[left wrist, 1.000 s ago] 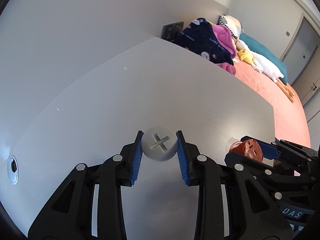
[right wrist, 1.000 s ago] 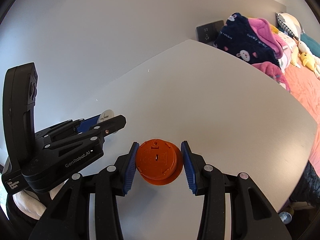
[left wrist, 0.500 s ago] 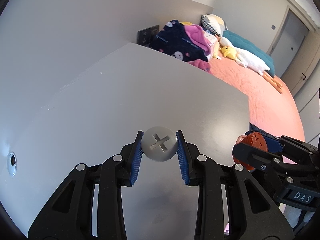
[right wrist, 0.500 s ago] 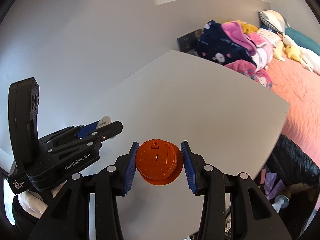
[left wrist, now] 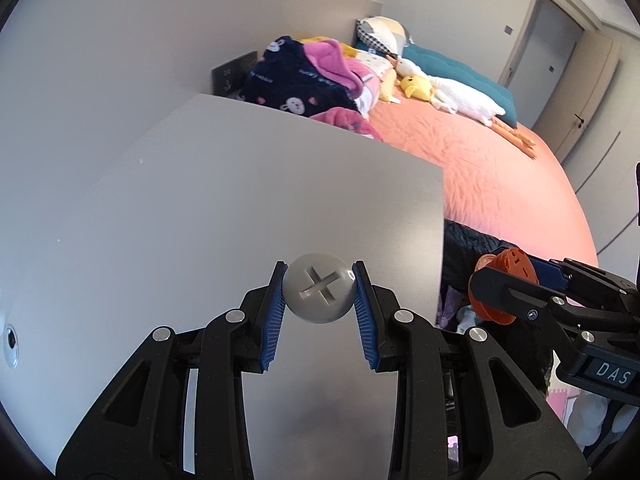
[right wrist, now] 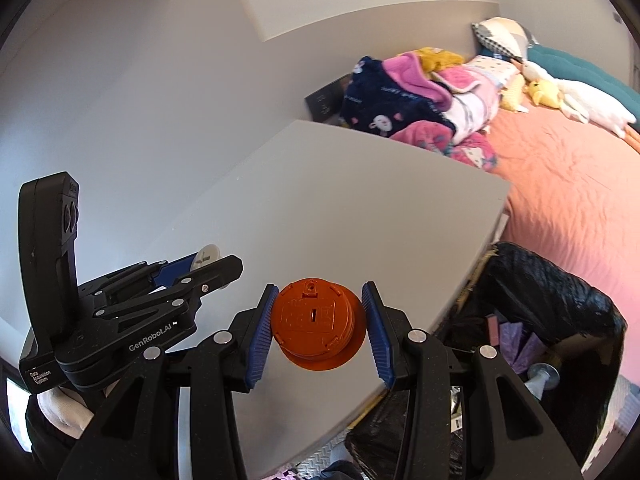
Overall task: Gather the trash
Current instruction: 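Carry the white cap and orange lid over the black trash bag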
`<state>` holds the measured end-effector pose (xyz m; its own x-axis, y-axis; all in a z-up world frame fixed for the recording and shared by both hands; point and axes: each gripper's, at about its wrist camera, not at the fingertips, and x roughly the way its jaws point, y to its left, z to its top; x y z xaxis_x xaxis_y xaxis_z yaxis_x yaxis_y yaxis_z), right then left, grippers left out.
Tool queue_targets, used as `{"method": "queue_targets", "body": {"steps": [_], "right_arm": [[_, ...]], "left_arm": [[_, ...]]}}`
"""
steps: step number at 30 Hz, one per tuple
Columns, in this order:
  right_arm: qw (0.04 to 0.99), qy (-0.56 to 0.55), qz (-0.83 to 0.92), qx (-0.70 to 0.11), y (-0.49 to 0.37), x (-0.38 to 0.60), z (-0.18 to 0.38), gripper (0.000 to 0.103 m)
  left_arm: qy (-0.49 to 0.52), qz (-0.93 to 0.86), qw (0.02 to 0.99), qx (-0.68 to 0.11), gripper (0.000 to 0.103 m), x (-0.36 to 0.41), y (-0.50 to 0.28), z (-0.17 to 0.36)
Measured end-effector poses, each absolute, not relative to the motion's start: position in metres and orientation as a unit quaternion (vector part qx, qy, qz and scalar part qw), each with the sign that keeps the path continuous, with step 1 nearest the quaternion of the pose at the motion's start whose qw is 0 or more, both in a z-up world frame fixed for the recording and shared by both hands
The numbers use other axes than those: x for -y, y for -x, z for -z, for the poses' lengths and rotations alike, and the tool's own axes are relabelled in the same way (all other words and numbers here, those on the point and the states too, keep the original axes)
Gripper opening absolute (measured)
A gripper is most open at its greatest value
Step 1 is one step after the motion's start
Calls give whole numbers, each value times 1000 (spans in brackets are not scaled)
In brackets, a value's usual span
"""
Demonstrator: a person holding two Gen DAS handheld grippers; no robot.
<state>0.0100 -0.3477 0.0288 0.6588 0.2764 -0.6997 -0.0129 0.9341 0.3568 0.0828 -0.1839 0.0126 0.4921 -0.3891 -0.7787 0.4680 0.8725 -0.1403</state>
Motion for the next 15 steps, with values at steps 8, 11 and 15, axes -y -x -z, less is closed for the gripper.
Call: {"method": "queue_targets", "body": {"steps": [8,11,15], "right_arm": [[900,-181,-47,-393,11,381,-30,44],[901,-187,-33,-389,18,393,-31,44],[902,-197,-13,-384,27,409,-31,44]], "left_arm": [[-64,284,854,-430,32,217,-72,-16],[-72,298,850,-428,32,231,-68,-18],[-85,318,843,-425,32,249,-62,-19]]}}
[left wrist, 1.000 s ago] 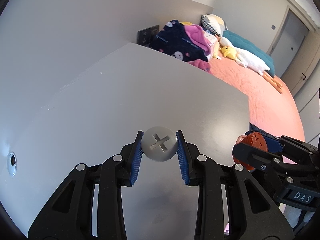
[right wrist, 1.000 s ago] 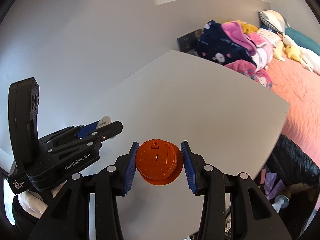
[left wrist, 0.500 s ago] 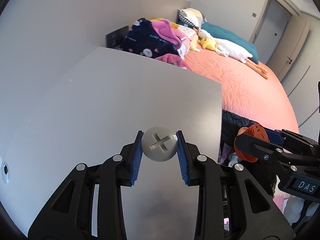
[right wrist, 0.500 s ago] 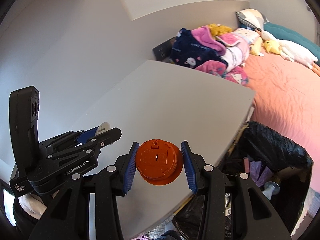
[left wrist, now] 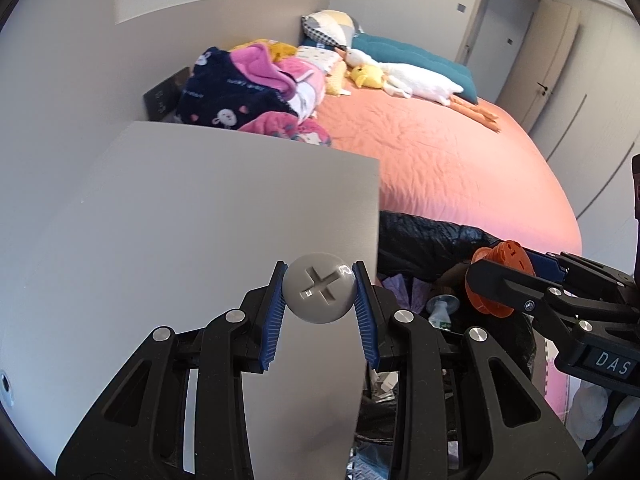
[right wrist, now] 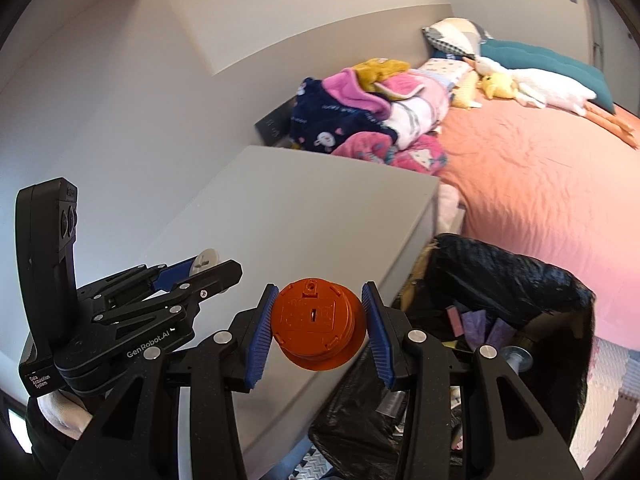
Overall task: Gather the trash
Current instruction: 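Carry the white cap and orange lid over the black trash bag, then open both tools to drop the cap and lid into the bag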
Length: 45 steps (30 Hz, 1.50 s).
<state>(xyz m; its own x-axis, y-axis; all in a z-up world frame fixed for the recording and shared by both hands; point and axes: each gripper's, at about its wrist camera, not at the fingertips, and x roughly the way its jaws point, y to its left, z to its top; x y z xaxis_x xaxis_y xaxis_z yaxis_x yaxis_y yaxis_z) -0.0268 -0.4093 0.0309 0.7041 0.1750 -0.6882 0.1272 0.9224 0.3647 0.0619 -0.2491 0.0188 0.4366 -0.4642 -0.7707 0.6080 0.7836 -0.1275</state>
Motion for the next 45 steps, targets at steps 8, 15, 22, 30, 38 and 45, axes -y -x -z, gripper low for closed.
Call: {"method": "queue_targets", "body": {"steps": [8,15,22,30,38,45], "right_arm": [[904,-212,26,-371,49,437,-33,44],[905,-225,61,-357,73,460,-36,44],[903,-239,96,-345,98,482,-38,44],[898,-255,131,-333,123,501,-37,44],[894,-263,155,-327,139,514,-38,44],[890,-277,172,-319,145,524,-40,51]], "left_arm": [[-103,355,831,-415,32,280,-49,-24],[-120,388,818,-407,32,308,-37,-27],[-136,421,803,-399,32,334,-24,-30],[-150,453,786,-394,32,356,-6,-31],[-159,474,772,-392,32,372,6,-32],[-162,477,767,-398,70,380,7,-30]]}}
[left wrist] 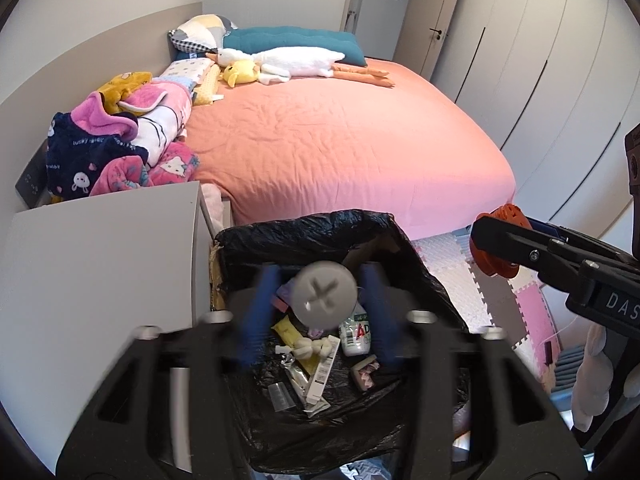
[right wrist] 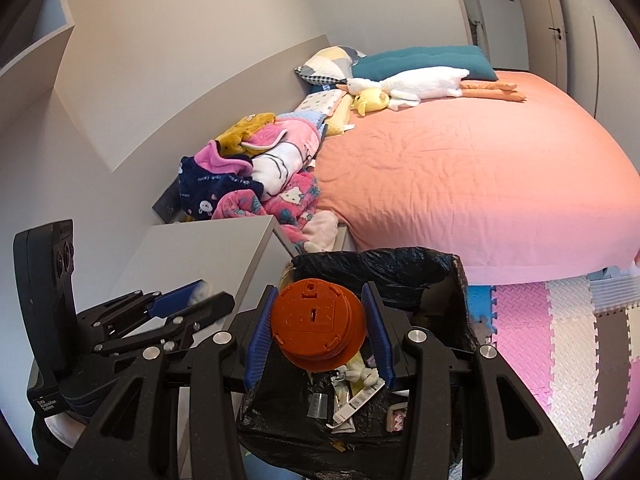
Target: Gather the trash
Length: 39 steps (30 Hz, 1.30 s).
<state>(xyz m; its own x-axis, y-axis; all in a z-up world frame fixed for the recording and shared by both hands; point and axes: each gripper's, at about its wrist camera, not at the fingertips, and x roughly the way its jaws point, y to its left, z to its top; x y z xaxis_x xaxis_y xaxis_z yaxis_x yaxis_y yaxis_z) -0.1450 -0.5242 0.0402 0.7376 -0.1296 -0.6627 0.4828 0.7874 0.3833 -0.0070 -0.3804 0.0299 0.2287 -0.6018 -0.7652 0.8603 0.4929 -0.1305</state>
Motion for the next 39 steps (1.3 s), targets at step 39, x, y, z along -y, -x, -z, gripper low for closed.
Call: {"method": "queue_targets", "body": {"steps": [39], "right_arm": [[897,-263,183,-305,140,525,-49,75]], "left_arm": [[-133,477,778,-386,96,371,-5,-42]]}}
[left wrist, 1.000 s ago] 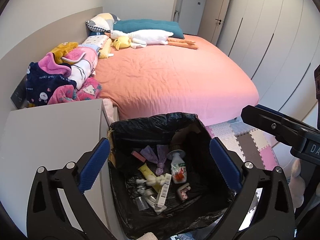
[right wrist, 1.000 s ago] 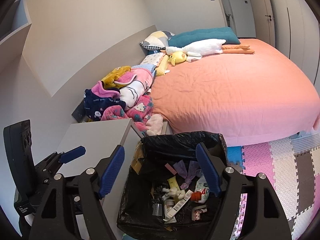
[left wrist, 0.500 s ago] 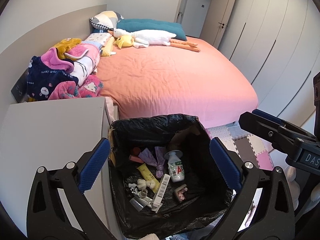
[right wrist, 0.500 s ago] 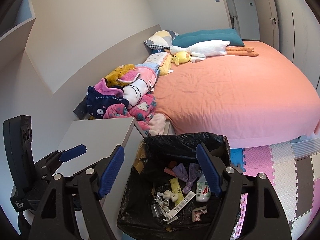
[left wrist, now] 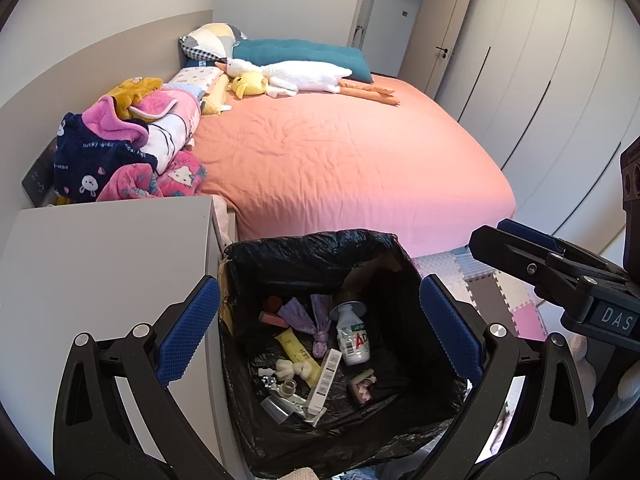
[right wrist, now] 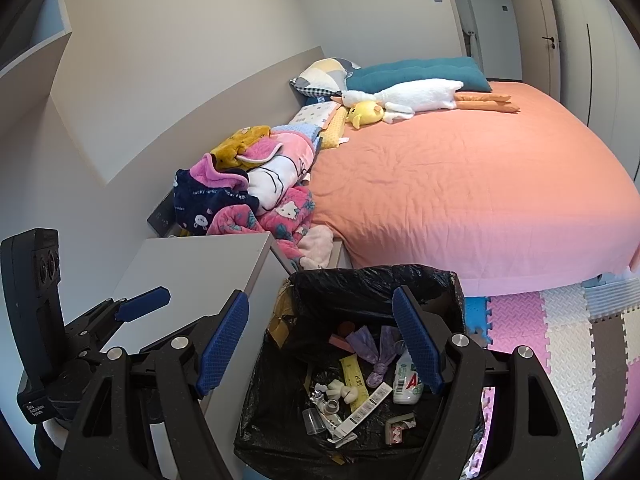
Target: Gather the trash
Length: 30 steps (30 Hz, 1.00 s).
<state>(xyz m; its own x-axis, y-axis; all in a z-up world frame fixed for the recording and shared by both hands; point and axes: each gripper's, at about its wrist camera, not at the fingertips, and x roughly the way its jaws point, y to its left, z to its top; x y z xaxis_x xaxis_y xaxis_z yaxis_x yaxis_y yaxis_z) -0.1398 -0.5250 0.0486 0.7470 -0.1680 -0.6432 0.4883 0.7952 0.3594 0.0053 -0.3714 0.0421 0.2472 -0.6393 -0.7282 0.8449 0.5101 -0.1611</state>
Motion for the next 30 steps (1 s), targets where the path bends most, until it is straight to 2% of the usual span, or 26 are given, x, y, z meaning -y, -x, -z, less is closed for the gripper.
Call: {"method": "queue_targets", "body": {"steps": [30], "right_arm": [[896,-262,184,-307,136,525,-47,75]], "left_arm": [[-143,483,776,-380,96,376,-1,-43]]}}
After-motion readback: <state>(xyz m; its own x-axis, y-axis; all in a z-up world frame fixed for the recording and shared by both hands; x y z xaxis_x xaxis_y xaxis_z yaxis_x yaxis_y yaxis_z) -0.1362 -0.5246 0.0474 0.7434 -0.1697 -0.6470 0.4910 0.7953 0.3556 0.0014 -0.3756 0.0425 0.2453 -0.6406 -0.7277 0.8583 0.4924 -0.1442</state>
